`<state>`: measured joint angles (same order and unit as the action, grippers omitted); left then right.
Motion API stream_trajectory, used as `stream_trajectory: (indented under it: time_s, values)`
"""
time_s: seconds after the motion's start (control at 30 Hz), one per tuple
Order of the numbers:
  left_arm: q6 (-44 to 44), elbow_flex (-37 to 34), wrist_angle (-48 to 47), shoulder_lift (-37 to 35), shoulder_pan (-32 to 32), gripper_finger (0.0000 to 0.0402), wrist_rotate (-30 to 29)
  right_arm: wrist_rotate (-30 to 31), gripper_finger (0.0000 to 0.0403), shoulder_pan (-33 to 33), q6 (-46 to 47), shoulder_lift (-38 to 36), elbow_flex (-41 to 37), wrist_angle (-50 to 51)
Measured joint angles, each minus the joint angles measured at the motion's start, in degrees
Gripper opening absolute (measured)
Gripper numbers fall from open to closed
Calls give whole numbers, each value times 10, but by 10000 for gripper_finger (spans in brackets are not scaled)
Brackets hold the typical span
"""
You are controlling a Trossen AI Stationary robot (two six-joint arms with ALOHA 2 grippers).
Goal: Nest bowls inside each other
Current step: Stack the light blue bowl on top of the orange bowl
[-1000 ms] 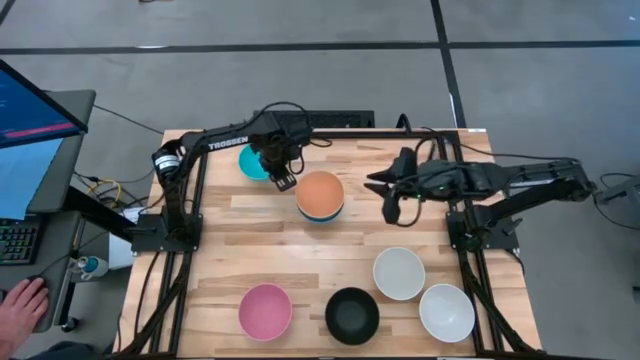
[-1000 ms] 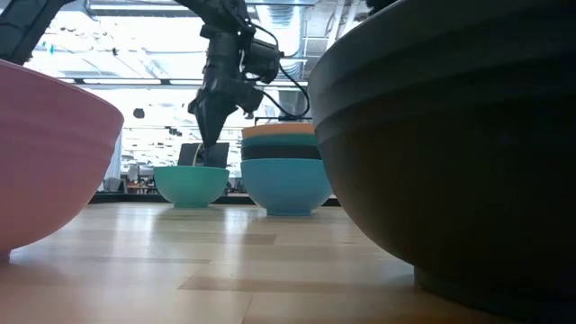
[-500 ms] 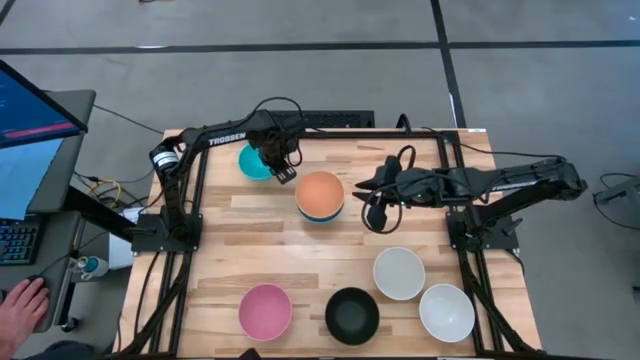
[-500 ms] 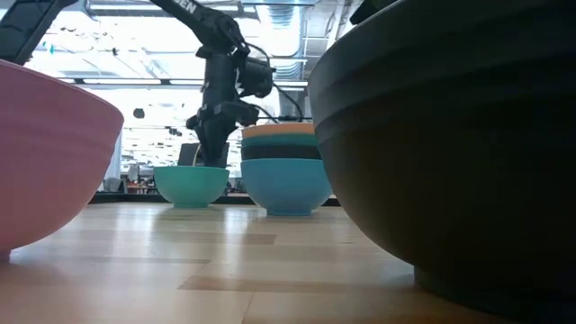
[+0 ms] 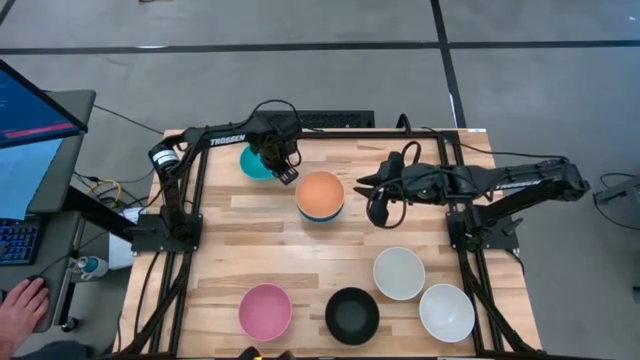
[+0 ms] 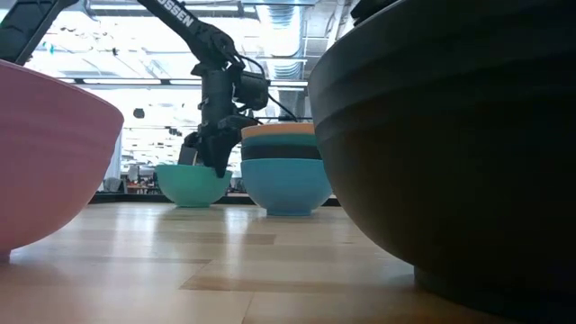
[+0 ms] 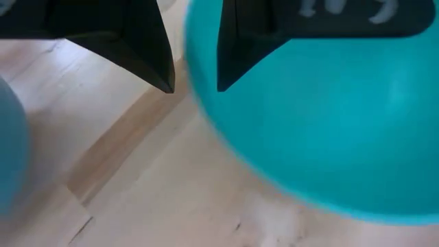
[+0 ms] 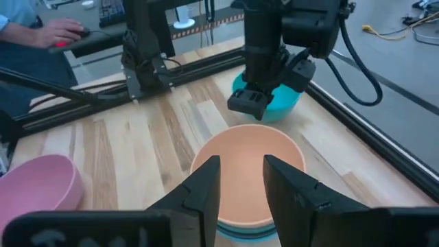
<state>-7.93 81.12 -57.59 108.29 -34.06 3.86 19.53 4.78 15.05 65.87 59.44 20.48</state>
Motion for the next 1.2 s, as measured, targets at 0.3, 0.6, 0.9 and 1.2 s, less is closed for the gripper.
stream_trajectory:
  time_s: [0.3,0.6,0.9,1.2]
  values:
    - [6,-9,26,9,-1,100,-22,0,134,1,0,0,0,0]
    - [35,-7,24,29,-5,13,-47,0,134,4,0,0,0,1]
    - [43,135,-134,-31,14,2,-78,-1,134,8,1,-28,0,10]
    - [-43,313,-195,-49,166,1,-108,2,134,-3,26,-91,0,108]
